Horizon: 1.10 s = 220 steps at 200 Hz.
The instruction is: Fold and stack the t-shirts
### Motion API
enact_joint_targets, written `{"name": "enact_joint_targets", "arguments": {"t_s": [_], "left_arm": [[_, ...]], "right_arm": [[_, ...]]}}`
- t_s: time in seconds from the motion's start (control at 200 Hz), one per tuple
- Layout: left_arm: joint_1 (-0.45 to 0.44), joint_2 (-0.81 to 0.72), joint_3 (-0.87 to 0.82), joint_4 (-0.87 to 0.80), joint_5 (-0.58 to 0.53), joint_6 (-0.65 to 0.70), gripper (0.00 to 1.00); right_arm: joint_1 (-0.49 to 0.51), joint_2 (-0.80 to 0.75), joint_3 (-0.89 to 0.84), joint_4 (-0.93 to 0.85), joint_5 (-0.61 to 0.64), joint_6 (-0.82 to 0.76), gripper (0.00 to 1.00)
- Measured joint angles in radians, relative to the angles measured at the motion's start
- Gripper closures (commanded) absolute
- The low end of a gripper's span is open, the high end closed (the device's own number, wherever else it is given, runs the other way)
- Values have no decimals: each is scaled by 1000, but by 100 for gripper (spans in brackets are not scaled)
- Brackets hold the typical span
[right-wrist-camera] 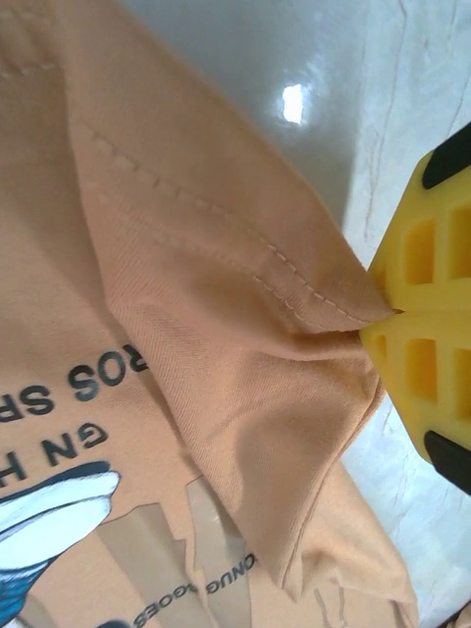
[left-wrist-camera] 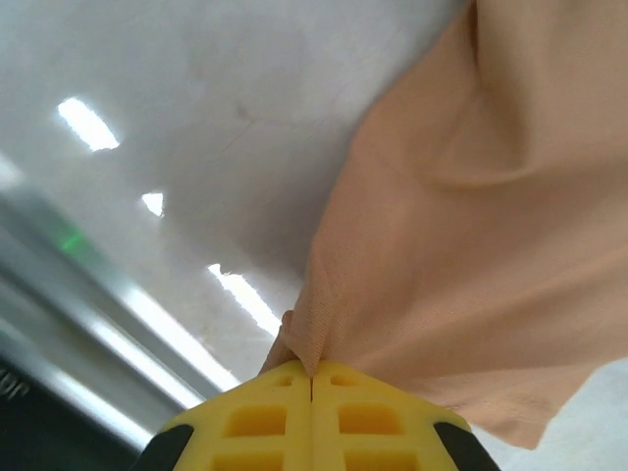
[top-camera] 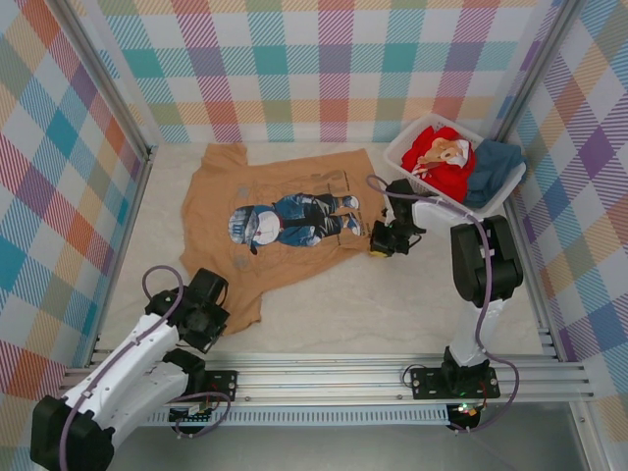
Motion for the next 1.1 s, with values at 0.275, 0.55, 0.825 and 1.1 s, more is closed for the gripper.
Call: {"name": "enact_joint_targets", "arguments": {"t_s": [0.275,0.55,0.825,1.1], "left_arm": [[-188,74,136,-114,-63,-134,100],[-297,90,220,-232,-179,-271,100],[-297,45,202,-274,-187,-323,100],[-297,37,138,-219,-133,-334,100]], "right_arm": [[1,-128,-129,-56,93,-3,100],[-22,-188,-197,-85,172,-3,100],[-70,-191,-198,-110,188,-32,76],[-70,-291,-290,-106,177,17,62]]}}
